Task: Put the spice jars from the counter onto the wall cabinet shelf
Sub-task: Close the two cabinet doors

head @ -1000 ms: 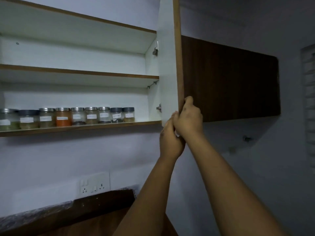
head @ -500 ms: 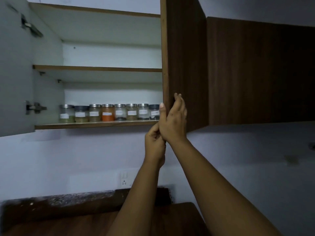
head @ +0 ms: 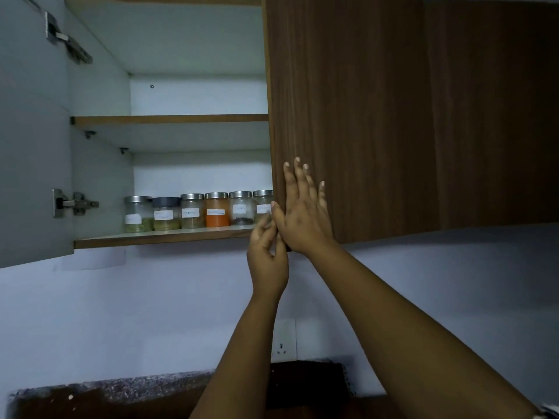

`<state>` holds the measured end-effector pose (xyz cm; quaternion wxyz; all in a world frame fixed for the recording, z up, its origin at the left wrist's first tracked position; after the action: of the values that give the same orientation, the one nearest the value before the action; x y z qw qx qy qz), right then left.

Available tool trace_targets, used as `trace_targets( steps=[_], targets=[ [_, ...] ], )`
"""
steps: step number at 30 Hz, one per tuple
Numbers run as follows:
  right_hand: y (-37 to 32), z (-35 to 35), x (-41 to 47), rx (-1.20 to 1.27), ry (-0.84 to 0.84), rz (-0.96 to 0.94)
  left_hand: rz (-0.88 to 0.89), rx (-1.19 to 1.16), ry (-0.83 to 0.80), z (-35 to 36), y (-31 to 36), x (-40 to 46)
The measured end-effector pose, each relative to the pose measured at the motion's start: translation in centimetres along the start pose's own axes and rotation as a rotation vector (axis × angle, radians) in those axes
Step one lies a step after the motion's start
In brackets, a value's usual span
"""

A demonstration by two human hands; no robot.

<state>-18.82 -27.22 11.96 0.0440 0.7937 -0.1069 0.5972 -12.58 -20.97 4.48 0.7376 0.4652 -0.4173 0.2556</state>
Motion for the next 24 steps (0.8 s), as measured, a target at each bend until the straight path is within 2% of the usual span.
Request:
trace_targets(
  steps=[3,8,12,19,24],
  targets=[
    [0.4,3.2,1.0,0.011,-0.01,0.013,0.081,0.186,0.06,0.0,-2.8,1.7],
    [0.6,7.8,2.6,-0.07,-0.05,0.049,0.006,0.481,0.064,0.2,-7.3,3.4],
    [1.1,10.1,3.4,-0.096,-0.049,0.06,0.115,0.626,0.045,-0.1,-9.3,4.9],
    [1.8,13.0,4.1,-0.143,-0.03,0.051,0.219,0.682,-0.019,-0.5,-11.5,6.6],
    [2.3,14.0,4.0,-0.154,0.056,0.034,0.275,0.658,-0.017,-0.3,-12.6,7.0]
  ],
)
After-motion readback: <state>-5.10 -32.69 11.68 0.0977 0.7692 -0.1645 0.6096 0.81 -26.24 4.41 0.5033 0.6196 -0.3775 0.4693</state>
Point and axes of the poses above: each hand's wrist, its own x-axis towards the middle knuckle, its own z-axis out of the palm, y = z × x, the point moved 3 cm from there along x, towards the middle knuckle, and after that the axes turned 3 degrees about y, right-handed, at the moved point
